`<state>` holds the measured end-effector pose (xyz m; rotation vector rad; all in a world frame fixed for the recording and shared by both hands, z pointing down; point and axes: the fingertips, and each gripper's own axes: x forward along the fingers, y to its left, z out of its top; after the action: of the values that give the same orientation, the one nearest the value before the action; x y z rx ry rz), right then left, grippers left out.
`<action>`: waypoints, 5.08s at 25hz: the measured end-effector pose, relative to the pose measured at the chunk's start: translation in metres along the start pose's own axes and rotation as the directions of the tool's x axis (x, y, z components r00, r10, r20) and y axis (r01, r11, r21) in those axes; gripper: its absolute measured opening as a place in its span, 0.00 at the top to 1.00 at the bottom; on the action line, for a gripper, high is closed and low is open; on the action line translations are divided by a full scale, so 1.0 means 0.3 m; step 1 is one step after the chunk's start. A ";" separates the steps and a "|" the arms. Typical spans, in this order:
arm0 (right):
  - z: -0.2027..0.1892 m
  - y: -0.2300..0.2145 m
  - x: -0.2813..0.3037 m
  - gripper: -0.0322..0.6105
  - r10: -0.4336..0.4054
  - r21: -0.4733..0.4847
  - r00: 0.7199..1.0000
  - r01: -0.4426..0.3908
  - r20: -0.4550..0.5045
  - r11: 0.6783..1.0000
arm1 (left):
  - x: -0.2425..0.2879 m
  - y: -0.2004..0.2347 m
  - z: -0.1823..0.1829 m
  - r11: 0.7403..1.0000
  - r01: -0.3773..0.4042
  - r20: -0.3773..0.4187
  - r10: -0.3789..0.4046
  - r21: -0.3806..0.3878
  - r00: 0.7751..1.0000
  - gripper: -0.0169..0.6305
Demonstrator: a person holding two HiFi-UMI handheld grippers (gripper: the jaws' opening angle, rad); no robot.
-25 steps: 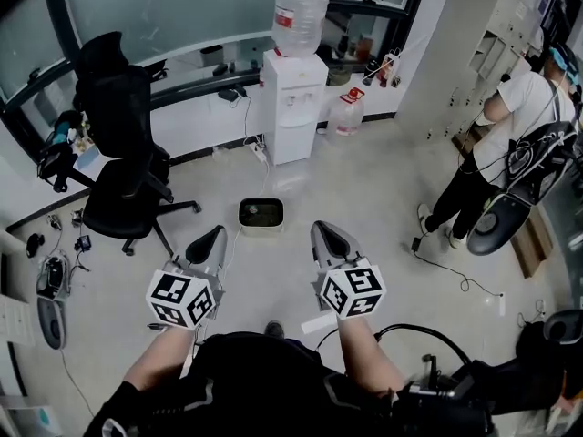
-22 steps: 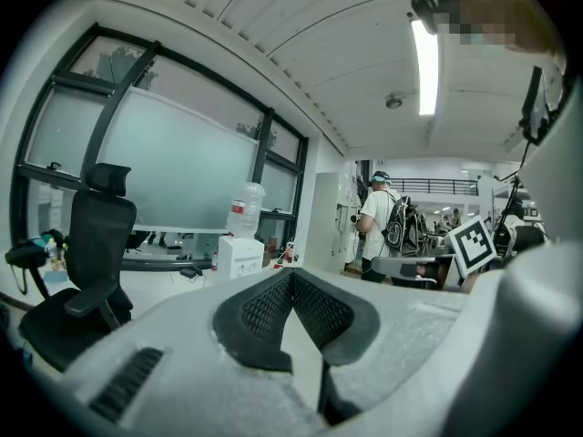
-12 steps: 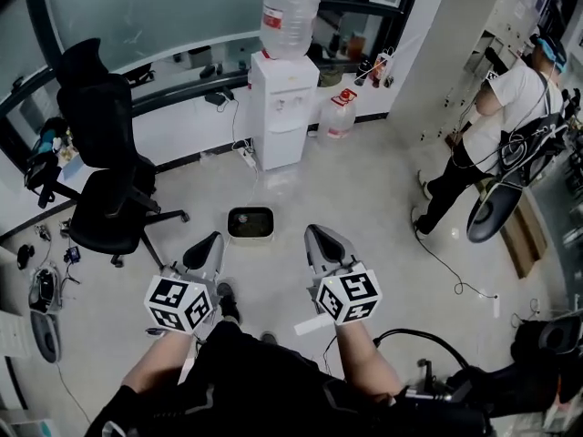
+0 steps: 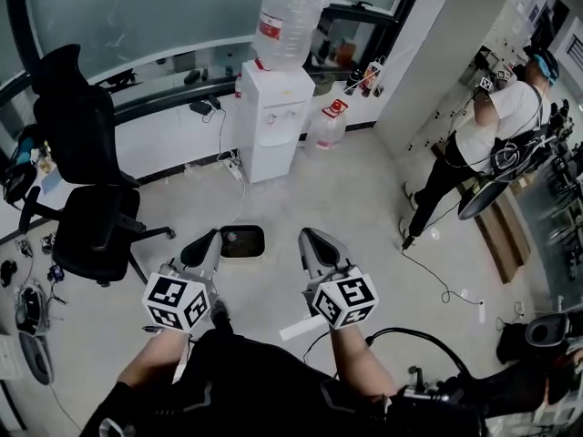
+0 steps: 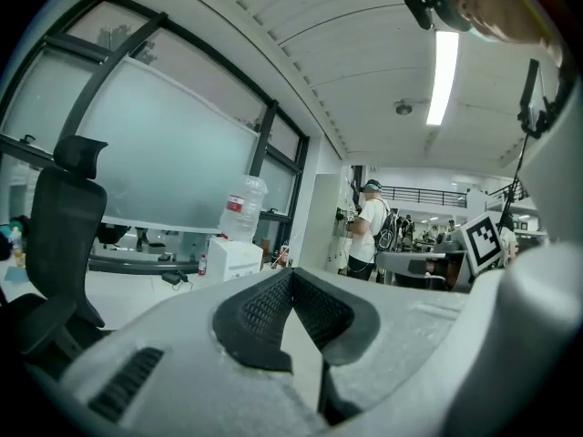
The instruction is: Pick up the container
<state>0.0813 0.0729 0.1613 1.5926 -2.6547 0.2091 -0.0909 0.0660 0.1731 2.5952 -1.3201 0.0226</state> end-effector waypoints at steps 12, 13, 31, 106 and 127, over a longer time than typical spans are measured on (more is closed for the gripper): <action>-0.005 -0.006 0.306 0.94 -0.049 0.035 0.998 0.050 -0.036 0.998 | 0.200 0.264 0.021 0.997 0.078 -0.037 -0.079 -0.015 0.996 0.96; -0.008 -0.017 0.317 0.94 -0.067 0.045 0.997 0.069 -0.043 0.997 | 0.211 0.280 0.022 0.996 0.082 -0.034 -0.082 -0.020 0.996 0.96; -0.096 -0.244 0.536 0.93 -0.150 0.064 0.980 0.159 -0.128 0.985 | 0.480 0.408 -0.082 0.992 0.112 -0.108 -0.118 -0.057 0.987 0.96; -2.488 -0.911 0.858 0.76 0.019 0.384 0.851 0.217 -0.525 0.897 | 1.222 0.590 -2.156 0.989 -0.066 -0.626 -0.031 -0.132 0.779 0.96; -3.103 -0.856 0.956 0.83 0.116 0.477 0.750 0.285 -0.651 0.832 | 1.298 0.704 -2.466 0.985 -0.122 -0.670 0.009 -0.122 0.743 0.96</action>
<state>0.1386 -0.1715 1.1368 1.3599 -2.0178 1.3717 0.0380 -0.2086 0.9803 2.0741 -1.0673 0.7599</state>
